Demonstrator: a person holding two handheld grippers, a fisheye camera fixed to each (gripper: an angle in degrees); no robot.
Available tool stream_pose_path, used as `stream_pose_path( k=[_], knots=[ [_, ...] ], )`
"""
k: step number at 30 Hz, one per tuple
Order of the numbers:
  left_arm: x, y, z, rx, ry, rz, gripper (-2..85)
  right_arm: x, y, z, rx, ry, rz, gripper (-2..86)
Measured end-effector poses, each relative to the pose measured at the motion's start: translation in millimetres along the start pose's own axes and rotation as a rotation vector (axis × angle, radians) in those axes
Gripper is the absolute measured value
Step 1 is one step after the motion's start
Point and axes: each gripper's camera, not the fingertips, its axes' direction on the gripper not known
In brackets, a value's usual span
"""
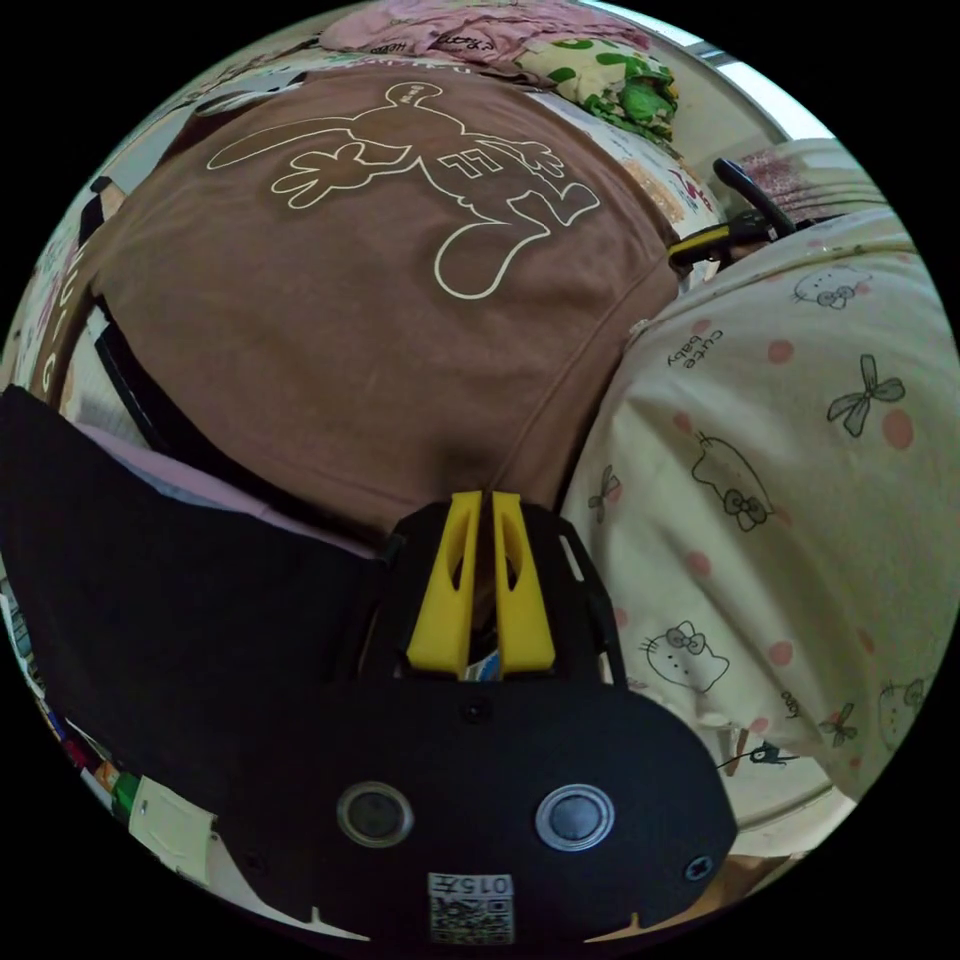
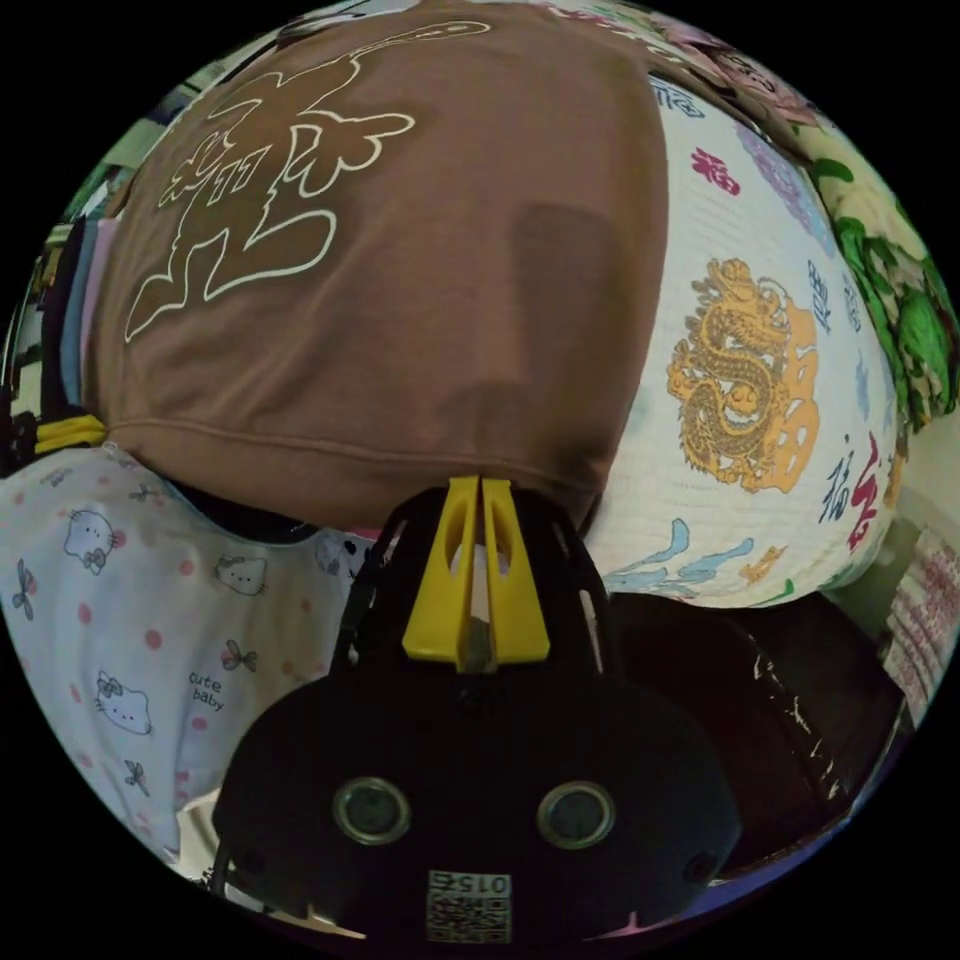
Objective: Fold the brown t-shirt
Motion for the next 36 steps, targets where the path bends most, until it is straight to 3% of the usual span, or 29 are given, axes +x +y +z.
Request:
stream_pose_path(
  k=[5,8,10,15,18,21,23,26,35,36],
  knots=[
    [-7.5,26.3,-10.7,0.047,0.096,0.003,-0.5,12.4,31.6,0.1,0.092,-0.073,0.061,-0.5],
    [-27.7,56.7,-42.9,0.242,0.23,-0.071,-0.6,33.2,52.4,1.0,0.131,-0.204,0.123,0.5],
    [-37.8,75.4,-71.0,0.408,0.21,-0.126,-0.7,49.6,64.1,2.3,0.149,-0.298,0.179,2.1],
    [1.0,94.3,-129.2,0.983,-0.42,-0.173,-0.7,88.7,91.1,-17.5,0.342,-0.417,0.33,5.3],
    [25.6,59.2,-113.7,1.127,-0.592,-0.174,-0.3,95.7,99.4,-46.5,0.525,-0.377,0.349,5.7],
    [21.6,-7.9,-80.6,0.951,-0.377,-0.085,-0.2,79.4,98.8,-77.6,0.698,-0.169,0.277,6.5],
    [27.7,-44.4,-58.2,0.846,-0.306,-0.041,-0.2,48.5,97.2,-101.2,0.89,0.094,0.141,7.3],
    [43.6,-86.9,-22.3,0.77,-0.329,0.011,-0.2,22.0,85.0,-113.5,1.088,0.33,0.07,7.9],
    [59.8,-157.2,41.6,0.468,-0.388,0.023,-0.2,36.0,-57.1,-109.7,0.864,0.329,-0.054,10.7],
    [63.3,-152.7,44.2,0.519,-0.413,0.035,-0.2,38.1,-66.7,-109.2,0.851,0.324,-0.054,10.8]
  ],
)
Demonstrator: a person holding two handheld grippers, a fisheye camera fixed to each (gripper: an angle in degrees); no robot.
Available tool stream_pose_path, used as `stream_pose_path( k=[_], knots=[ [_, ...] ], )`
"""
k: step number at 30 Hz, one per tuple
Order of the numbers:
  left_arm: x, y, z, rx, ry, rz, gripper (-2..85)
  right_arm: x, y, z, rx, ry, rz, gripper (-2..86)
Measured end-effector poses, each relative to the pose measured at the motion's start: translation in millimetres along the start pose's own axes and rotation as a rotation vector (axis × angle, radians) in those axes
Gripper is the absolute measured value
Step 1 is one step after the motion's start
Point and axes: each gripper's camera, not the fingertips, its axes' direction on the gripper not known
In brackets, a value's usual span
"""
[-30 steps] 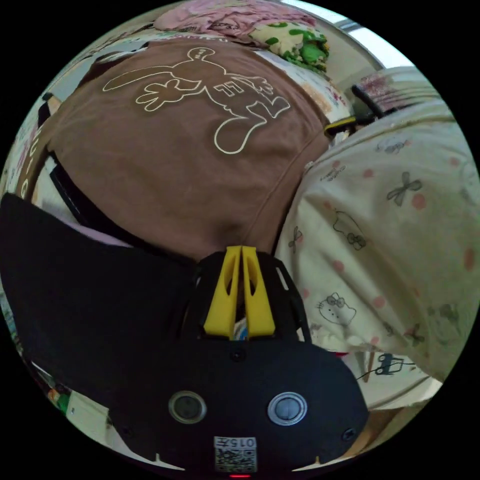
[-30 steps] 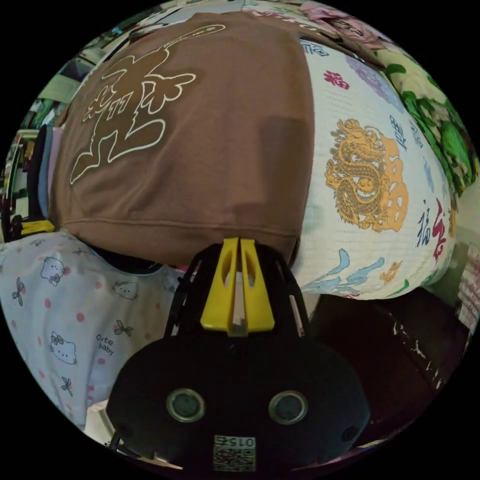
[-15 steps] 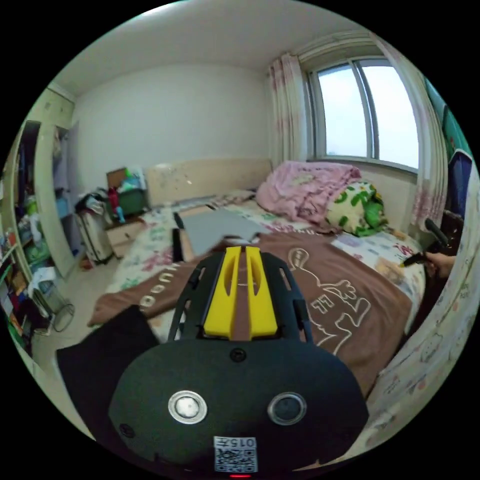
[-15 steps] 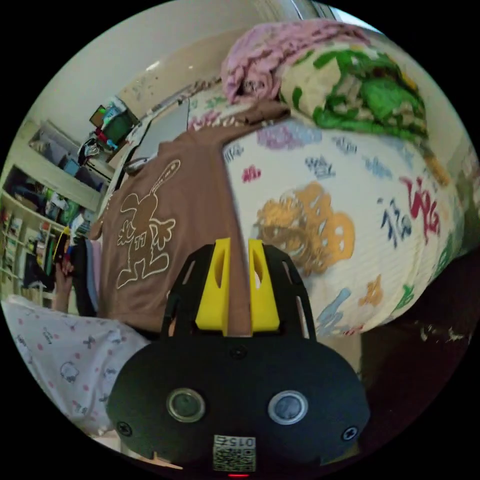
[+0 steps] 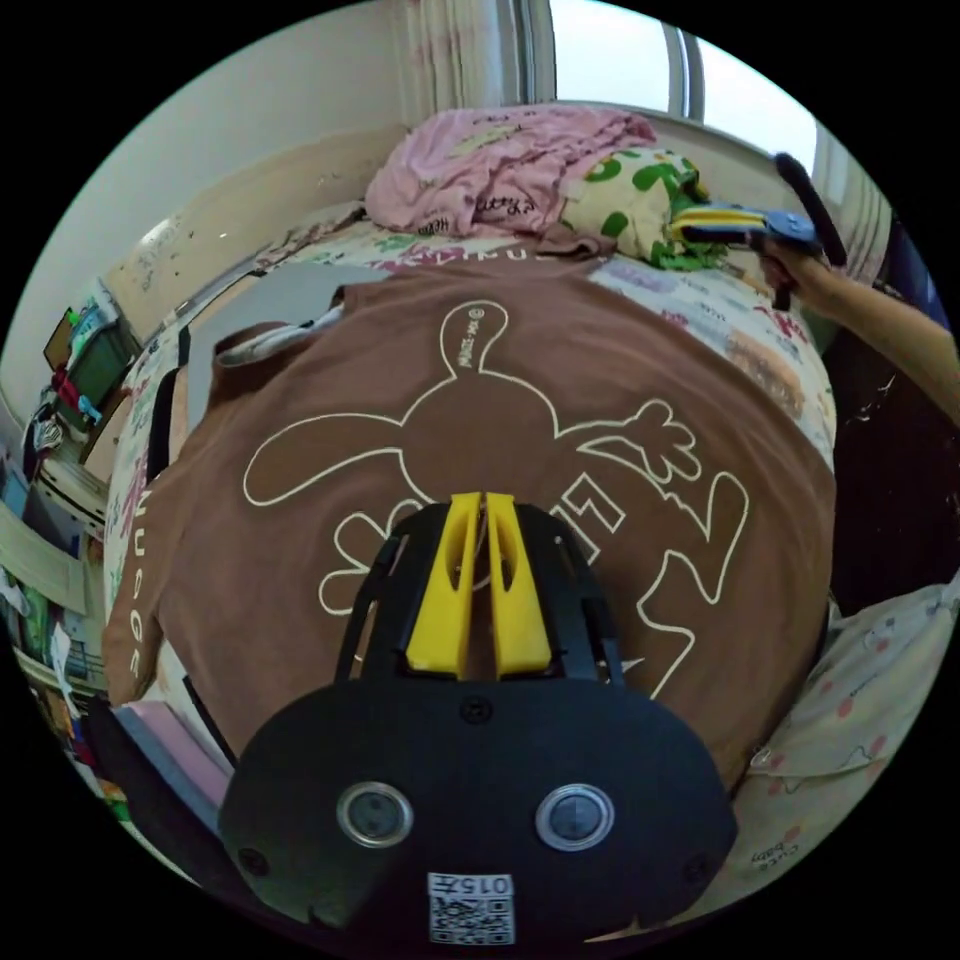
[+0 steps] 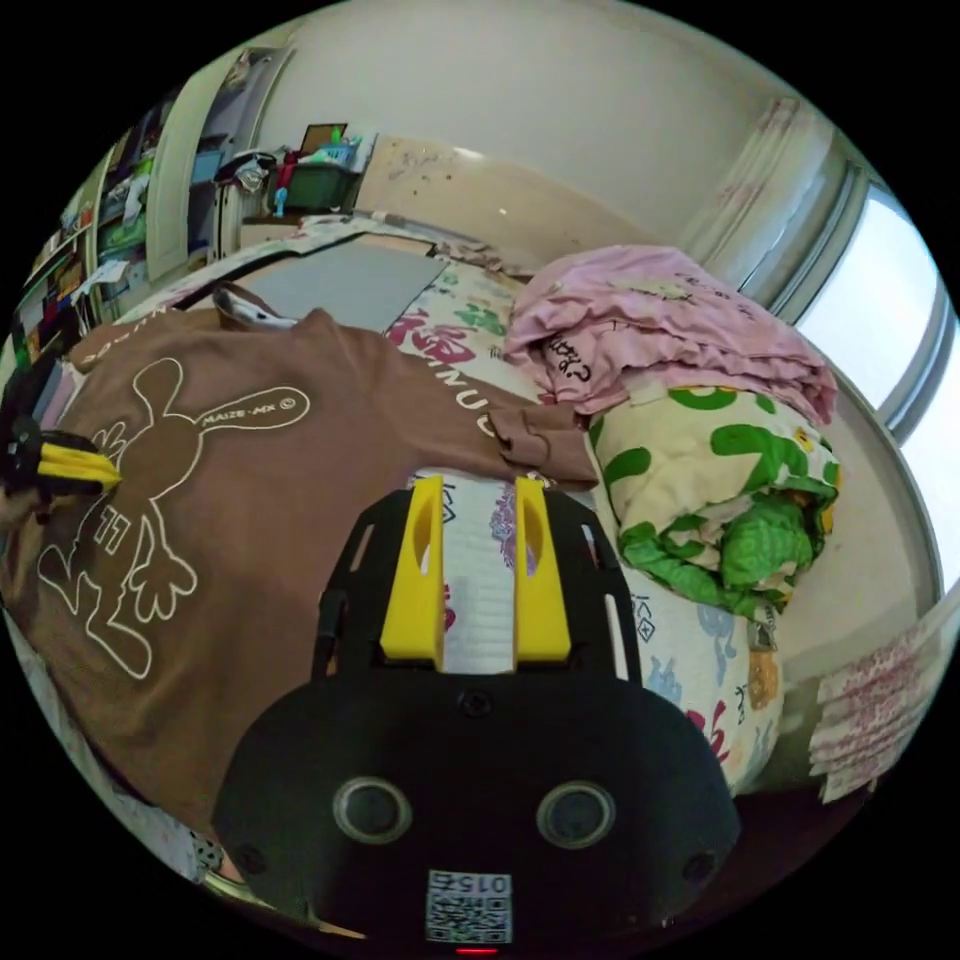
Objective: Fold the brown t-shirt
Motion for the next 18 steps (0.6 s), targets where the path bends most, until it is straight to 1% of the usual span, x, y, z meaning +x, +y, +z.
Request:
stream_pose_path(
  k=[4,6,8,13,15,18],
  knots=[
    [14.2,-3.2,3.8,-0.009,-0.069,0.04,-0.3,7.3,-37.8,51.5,-0.06,0.027,-0.004,11.1],
    [25.9,-4.3,7.2,-0.009,-0.136,0.079,-0.5,11.2,-52.8,73.2,-0.101,0.034,-0.003,11.1],
    [31.0,-5.0,9.9,-0.009,-0.172,0.098,-0.6,18.3,-71.8,102.7,-0.191,0.017,0.012,11.6],
    [21.3,-7.5,15.5,-0.006,-0.157,0.089,-0.6,29.4,-100.5,148.7,-0.318,0.046,0.029,11.4],
    [13.6,-8.5,18.6,-0.006,-0.145,0.083,-0.7,31.6,-107.6,164.2,-0.376,0.068,0.013,9.9],
    [4.8,-9.4,23.0,-0.005,-0.148,0.084,-0.7,40.4,-118.4,180.3,-0.444,0.044,0.033,7.2]
  ],
)
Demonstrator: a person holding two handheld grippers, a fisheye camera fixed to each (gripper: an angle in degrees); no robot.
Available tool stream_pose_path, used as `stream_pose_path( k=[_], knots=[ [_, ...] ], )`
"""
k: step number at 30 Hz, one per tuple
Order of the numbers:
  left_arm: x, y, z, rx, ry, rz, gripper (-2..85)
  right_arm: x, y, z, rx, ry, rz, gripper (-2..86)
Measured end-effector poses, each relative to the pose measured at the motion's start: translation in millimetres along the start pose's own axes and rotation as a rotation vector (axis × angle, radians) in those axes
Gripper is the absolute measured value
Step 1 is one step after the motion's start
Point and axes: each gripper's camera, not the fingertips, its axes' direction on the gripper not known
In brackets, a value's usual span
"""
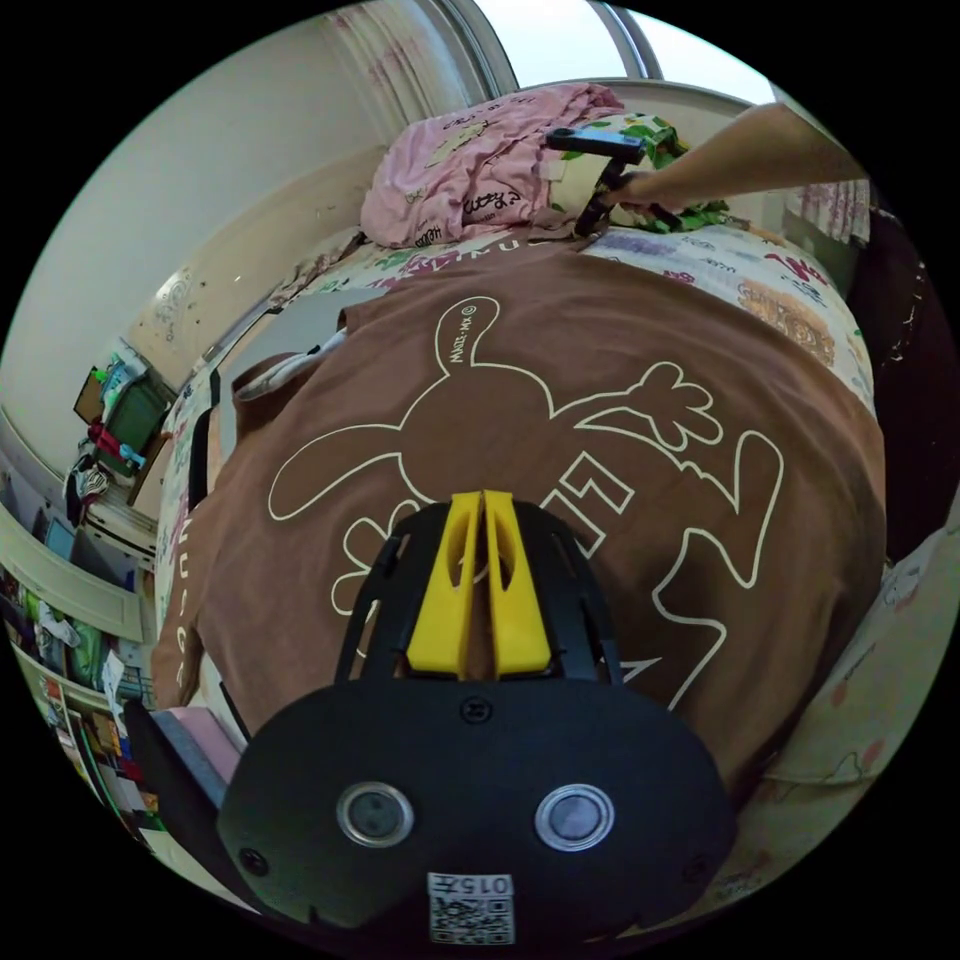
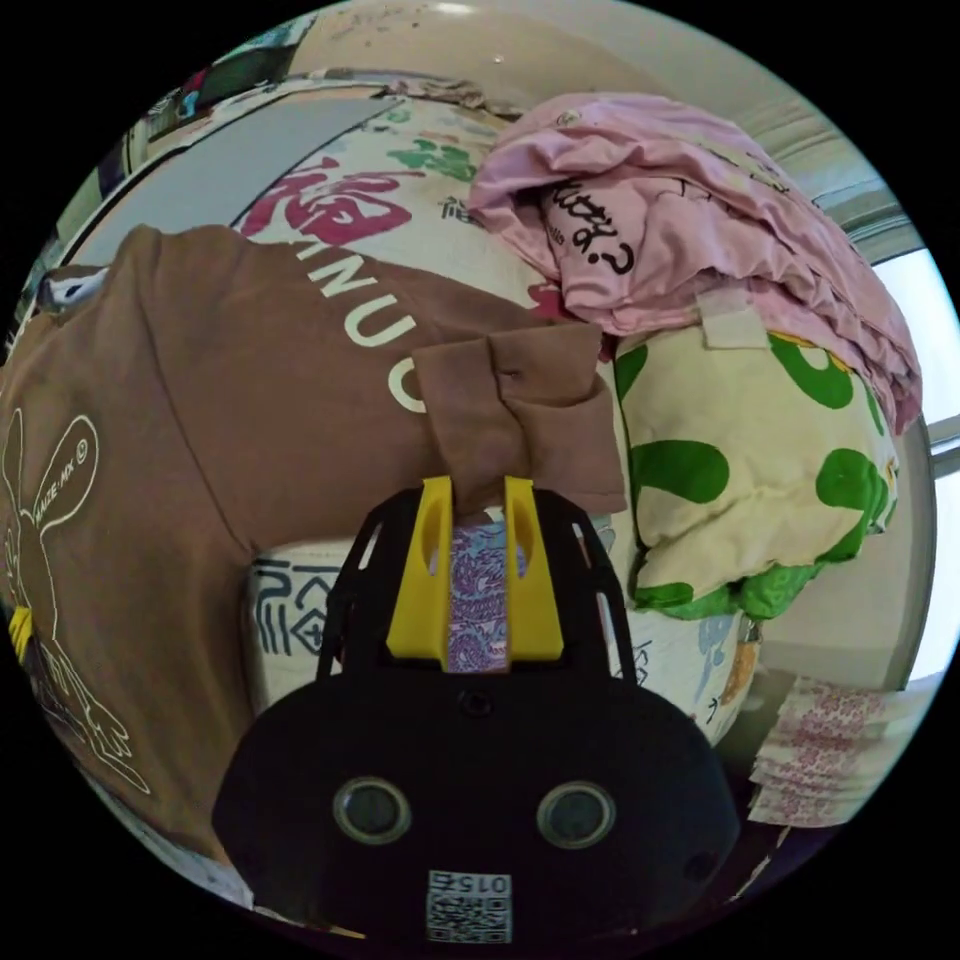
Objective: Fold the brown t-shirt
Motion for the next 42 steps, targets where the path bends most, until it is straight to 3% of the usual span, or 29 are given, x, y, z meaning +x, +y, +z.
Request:
stream_pose_path(
  k=[3,7,11,16,21,26,34,42],
  knots=[
    [-12.0,0.5,6.3,0.001,0.008,-0.005,-0.6,10.5,-8.2,-6.7,-0.012,-0.04,0.036,2.7],
    [-40.9,2.3,15.6,0.001,0.086,-0.046,-0.2,17.8,5.2,-55.5,0.16,-0.133,0.021,0.5],
    [-103.5,1.5,25.7,-0.064,0.323,-0.197,1.9,-2.5,36.5,-133.2,0.37,-0.291,-0.074,-0.1],
    [-180.6,18.7,-14.5,0.136,0.505,-0.477,10.6,-69.9,96.0,-193.7,0.496,-0.581,-0.221,-0.2],
    [-233.0,85.6,-3.8,0.306,0.882,-0.771,18.8,-160.7,143.4,-181.3,0.405,-0.805,-0.368,-0.2],
    [-233.2,130.0,39.0,0.193,1.062,-0.897,18.5,-191.1,162.2,-163.8,0.279,-0.899,-0.36,-0.5],
    [-234.6,132.5,61.7,0.136,1.127,-0.891,8.0,-171.1,152.3,-150.8,0.195,-0.965,-0.442,-0.7],
    [-217.3,117.1,54.0,-0.068,0.978,-0.715,3.2,-177.3,153.4,-113.9,0.037,-0.938,-0.424,-0.1]
  ],
)
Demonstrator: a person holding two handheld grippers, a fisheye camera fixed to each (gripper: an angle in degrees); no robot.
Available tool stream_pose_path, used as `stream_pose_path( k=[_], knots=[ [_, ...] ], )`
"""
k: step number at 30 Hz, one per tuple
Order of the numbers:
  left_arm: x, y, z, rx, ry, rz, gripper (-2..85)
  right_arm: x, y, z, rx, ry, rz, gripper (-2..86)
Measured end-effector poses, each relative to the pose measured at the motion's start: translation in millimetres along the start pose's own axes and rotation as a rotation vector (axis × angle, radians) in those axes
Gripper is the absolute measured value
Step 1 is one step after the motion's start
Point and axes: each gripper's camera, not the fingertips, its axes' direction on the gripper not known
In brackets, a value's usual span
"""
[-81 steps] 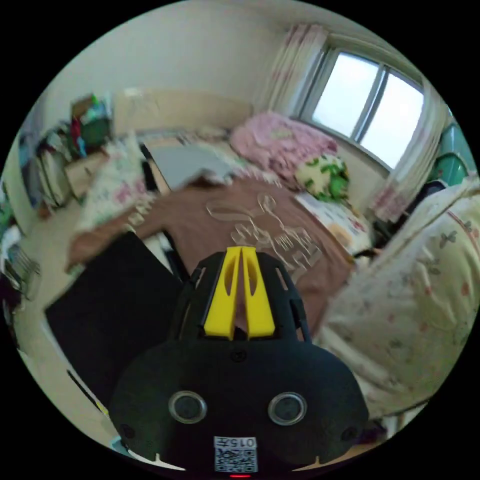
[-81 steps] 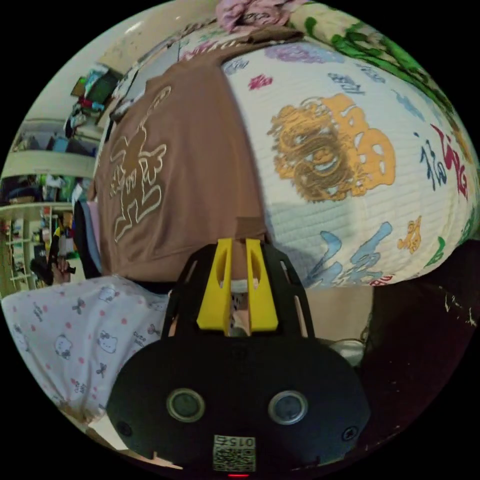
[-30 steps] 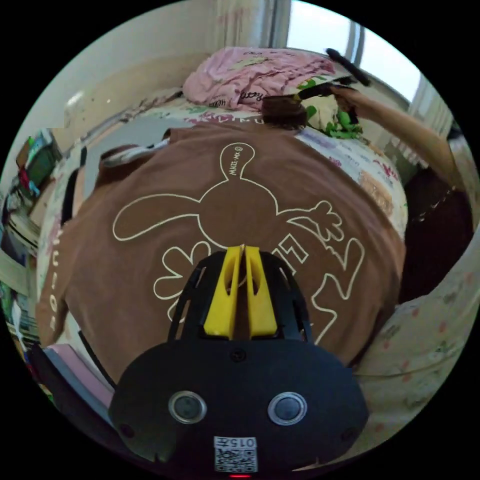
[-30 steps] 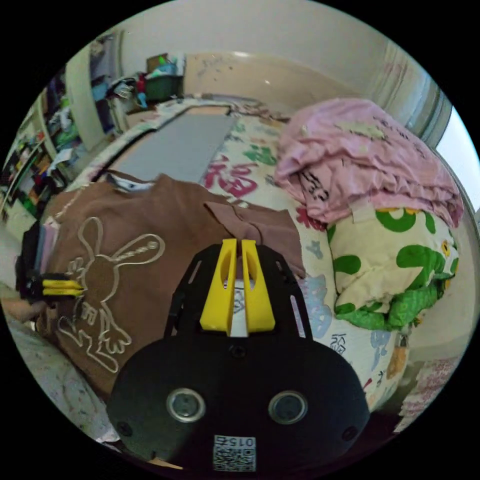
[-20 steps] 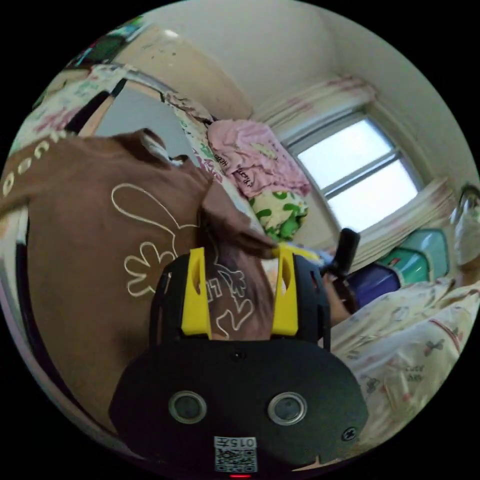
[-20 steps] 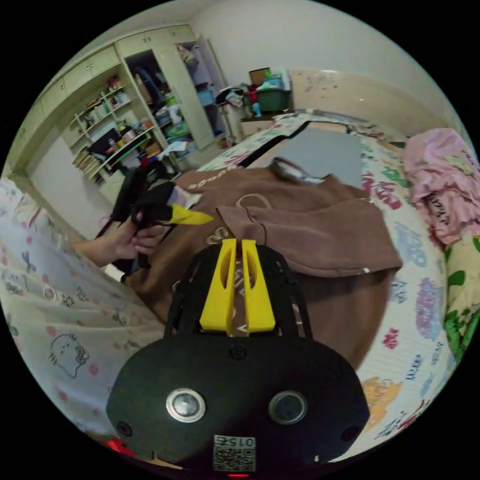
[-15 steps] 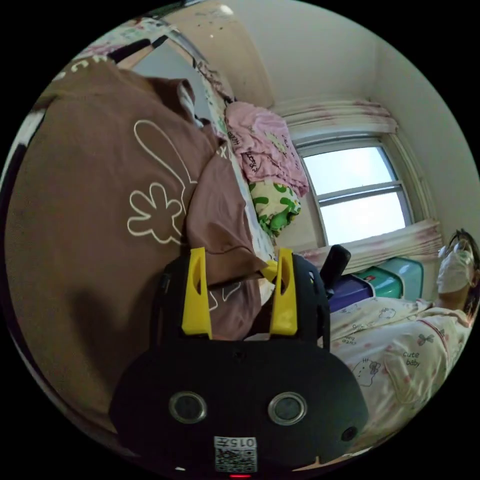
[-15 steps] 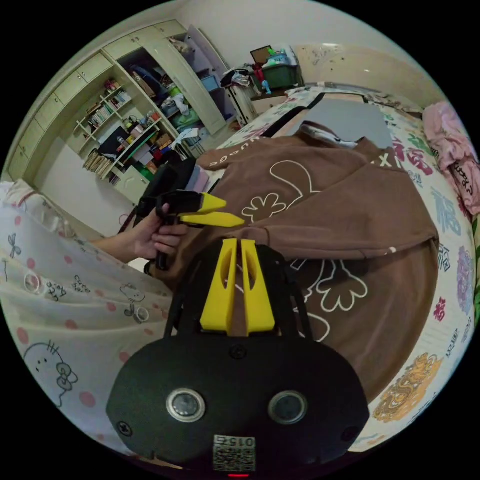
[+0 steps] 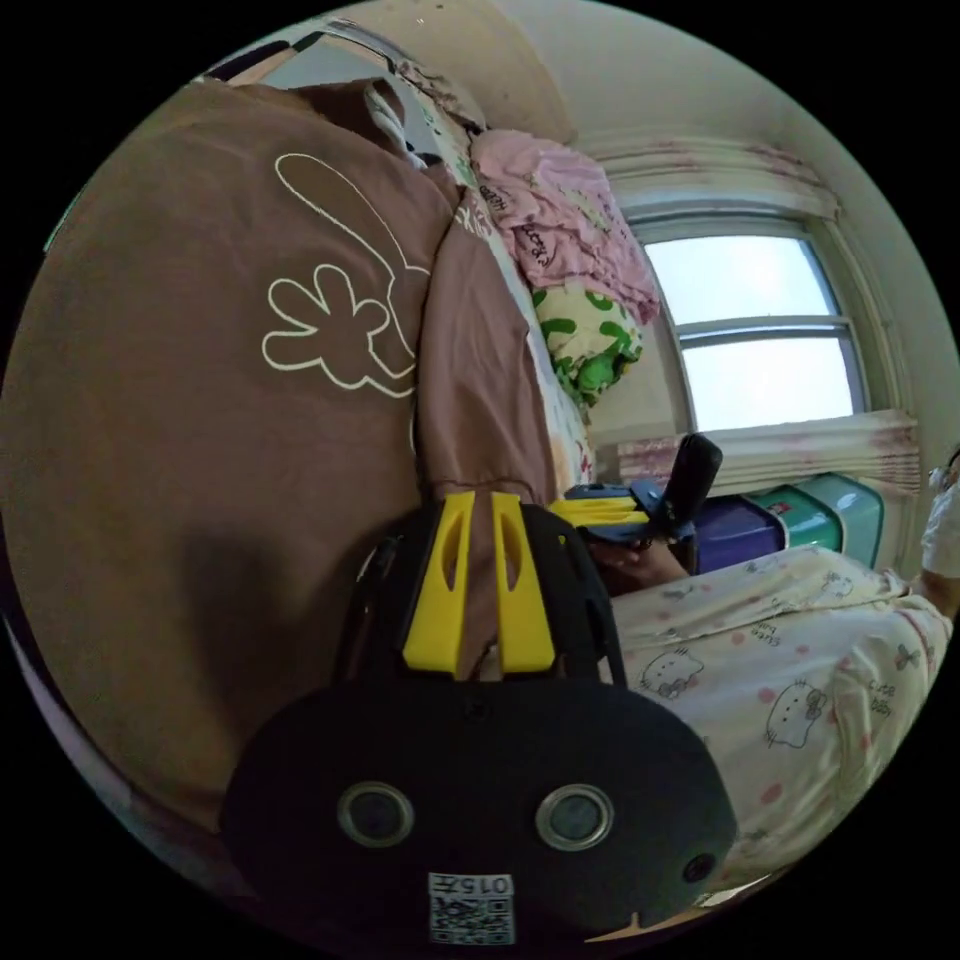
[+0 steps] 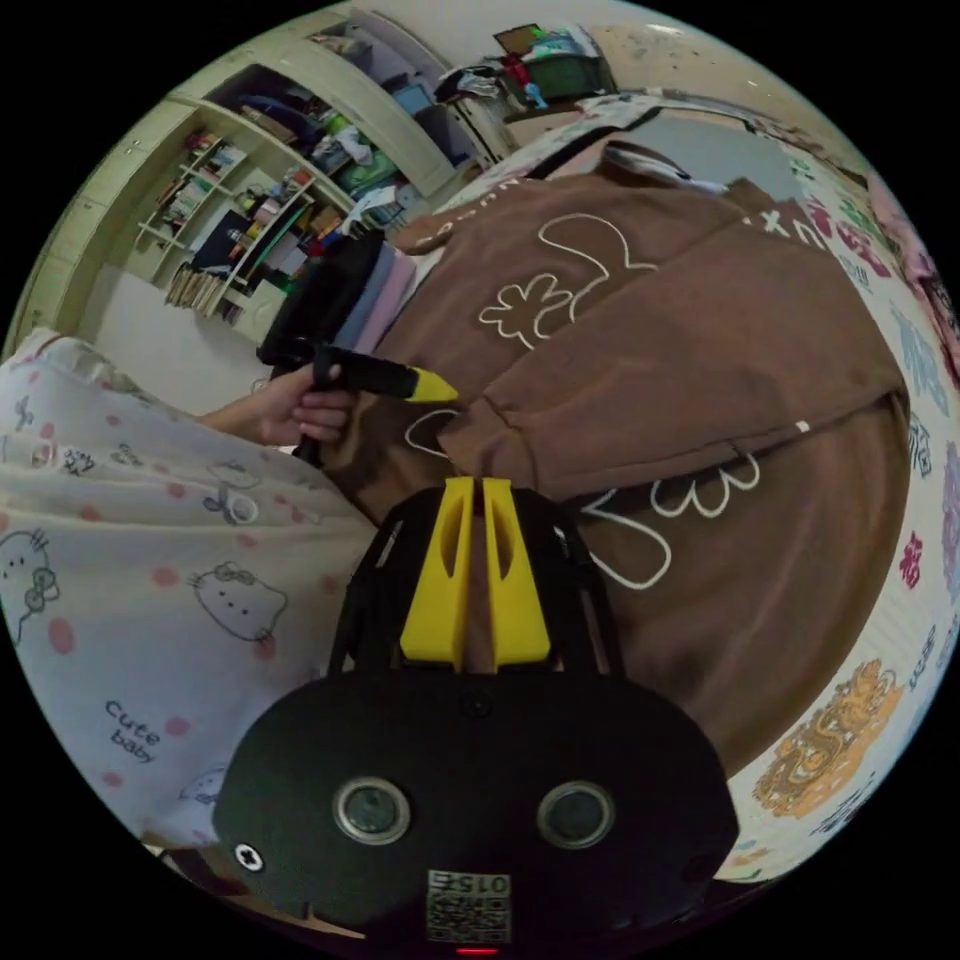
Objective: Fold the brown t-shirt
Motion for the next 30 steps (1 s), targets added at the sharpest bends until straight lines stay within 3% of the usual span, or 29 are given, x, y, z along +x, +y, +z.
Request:
stream_pose_path(
  k=[9,13,17,30],
  knots=[
    [43.1,-50.9,-70.2,0.236,-0.308,0.154,0.0,58.0,-27.1,-76.4,0.281,0.015,0.082,-0.4],
    [61.6,-91.8,-86.3,0.317,-0.449,0.216,-0.3,74.6,-74.1,-110.0,0.412,0.223,0.098,-0.5],
    [71.0,-147.8,-77.3,0.276,-0.574,0.245,-0.3,88.2,-144.0,-112.3,0.402,0.4,0.12,-0.5],
    [86.7,-282.2,-28.7,0.235,-0.724,0.248,-0.4,123.5,-353.0,-39.3,0.247,0.542,0.166,-1.0]
  ],
)
